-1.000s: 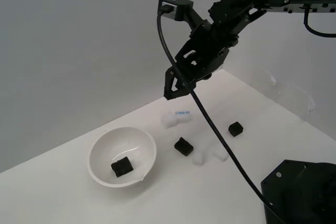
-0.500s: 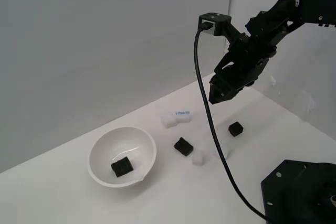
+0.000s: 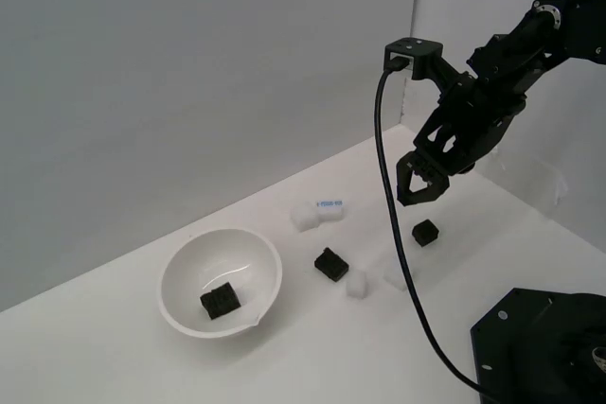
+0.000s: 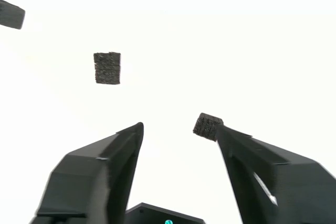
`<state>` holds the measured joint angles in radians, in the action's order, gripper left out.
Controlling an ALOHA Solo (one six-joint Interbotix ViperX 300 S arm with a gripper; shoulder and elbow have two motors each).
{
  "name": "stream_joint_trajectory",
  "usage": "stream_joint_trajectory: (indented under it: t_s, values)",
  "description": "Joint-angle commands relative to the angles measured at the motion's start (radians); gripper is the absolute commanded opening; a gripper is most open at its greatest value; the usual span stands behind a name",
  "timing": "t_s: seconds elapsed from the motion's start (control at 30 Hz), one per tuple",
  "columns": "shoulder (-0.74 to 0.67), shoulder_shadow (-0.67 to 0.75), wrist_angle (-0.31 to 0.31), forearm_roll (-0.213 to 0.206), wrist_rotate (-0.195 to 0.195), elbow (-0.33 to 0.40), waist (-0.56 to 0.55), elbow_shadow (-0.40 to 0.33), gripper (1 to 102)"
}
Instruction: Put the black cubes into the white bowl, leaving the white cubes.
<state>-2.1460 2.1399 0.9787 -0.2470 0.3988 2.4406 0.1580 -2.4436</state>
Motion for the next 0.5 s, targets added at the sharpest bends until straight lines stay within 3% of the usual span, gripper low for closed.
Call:
stream_joint_trajectory:
  t_s: [0.0,0.03,0.27,0.47]
  values:
    - [-0.005,0.009,0.015,0.002,0.003,0.011,0.031,-0.006,97]
    - [0.002,0.000,0.015,0.003,0.003,0.017,0.037,-0.014,101]
    - [0.081,-0.078,0.006,0.038,0.003,0.055,0.057,-0.052,100]
    - [0.140,-0.135,-0.037,0.040,0.003,0.060,0.061,-0.058,100]
